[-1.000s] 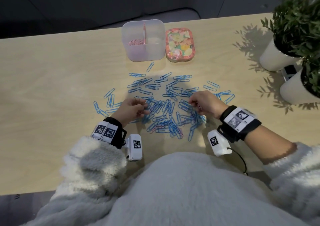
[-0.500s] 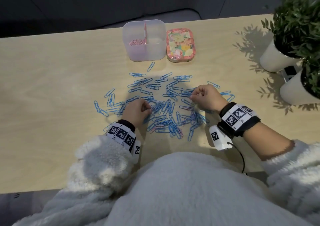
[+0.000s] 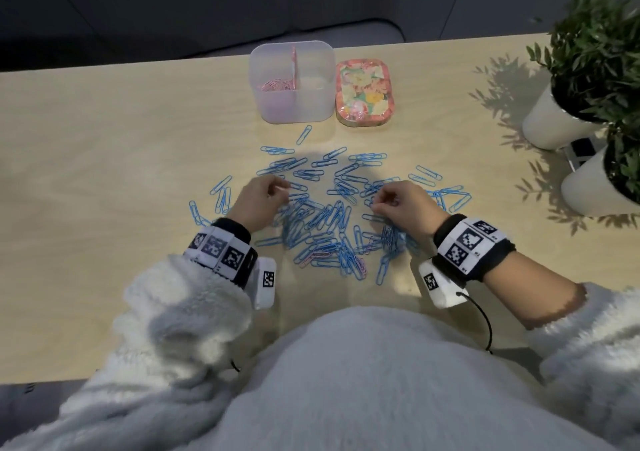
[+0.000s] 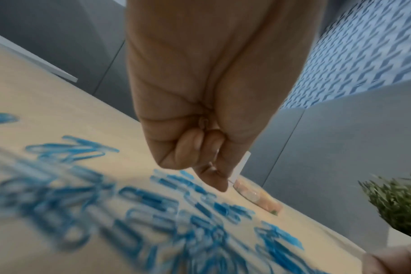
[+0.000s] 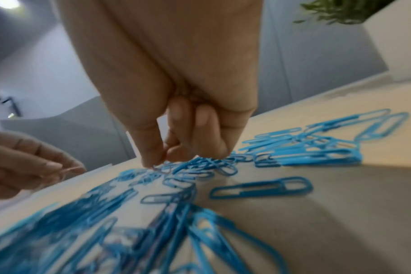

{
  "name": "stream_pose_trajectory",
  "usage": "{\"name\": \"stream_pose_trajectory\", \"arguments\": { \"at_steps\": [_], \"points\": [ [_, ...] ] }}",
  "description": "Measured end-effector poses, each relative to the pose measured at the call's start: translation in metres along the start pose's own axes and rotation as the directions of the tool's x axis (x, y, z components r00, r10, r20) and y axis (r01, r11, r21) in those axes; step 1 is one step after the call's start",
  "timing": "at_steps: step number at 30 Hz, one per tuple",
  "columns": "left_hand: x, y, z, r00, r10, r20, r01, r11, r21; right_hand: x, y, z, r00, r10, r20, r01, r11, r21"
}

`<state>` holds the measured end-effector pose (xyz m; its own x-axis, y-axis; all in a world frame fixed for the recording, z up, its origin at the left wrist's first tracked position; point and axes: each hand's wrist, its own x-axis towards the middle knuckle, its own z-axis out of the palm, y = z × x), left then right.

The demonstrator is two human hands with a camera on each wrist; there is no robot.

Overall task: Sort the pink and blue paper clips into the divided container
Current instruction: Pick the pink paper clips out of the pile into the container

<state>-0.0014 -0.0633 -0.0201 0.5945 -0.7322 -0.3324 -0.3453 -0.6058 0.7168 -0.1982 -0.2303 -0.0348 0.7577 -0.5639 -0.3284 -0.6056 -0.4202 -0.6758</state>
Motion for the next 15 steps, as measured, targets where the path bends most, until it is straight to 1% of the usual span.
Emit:
{"name": "stream_pose_trajectory", "arguments": {
  "at_steps": [2, 4, 5, 8, 11, 13, 15],
  "points": [
    [0.018, 0.013, -0.014, 0.998, 0.051, -0.033, -0.049, 0.997, 0.067, 0.003, 0.000, -0.008, 0.999, 0.046, 0.011, -0.047, 0.979, 0.201],
    [0.040, 0.032, -0.030, 0.989, 0.112, -0.094, -0.101, 0.988, 0.116, 0.007, -0.003, -0.016, 0.994, 0.095, 0.050, -0.107, 0.898, 0.427],
    [0.052, 0.042, -0.038, 0.984, 0.131, -0.124, -0.114, 0.985, 0.132, 0.009, -0.005, -0.021, 0.991, 0.117, 0.067, -0.135, 0.865, 0.482],
    [0.091, 0.068, -0.060, 0.958, 0.184, -0.219, -0.135, 0.966, 0.221, 0.019, -0.014, -0.035, 0.983, 0.152, 0.104, -0.183, 0.872, 0.453],
    [0.123, 0.086, -0.070, 0.946, 0.218, -0.241, -0.136, 0.939, 0.315, 0.037, -0.028, -0.049, 0.975, 0.154, 0.162, -0.213, 0.866, 0.453],
    [0.138, 0.094, -0.071, 0.940, 0.232, -0.250, -0.123, 0.914, 0.387, 0.052, -0.041, -0.059, 0.978, 0.147, 0.145, -0.198, 0.863, 0.464],
    [0.148, 0.098, -0.069, 0.945, 0.227, -0.238, -0.098, 0.885, 0.455, 0.068, -0.058, -0.068, 0.985, 0.132, 0.109, -0.168, 0.864, 0.474]
  ]
}}
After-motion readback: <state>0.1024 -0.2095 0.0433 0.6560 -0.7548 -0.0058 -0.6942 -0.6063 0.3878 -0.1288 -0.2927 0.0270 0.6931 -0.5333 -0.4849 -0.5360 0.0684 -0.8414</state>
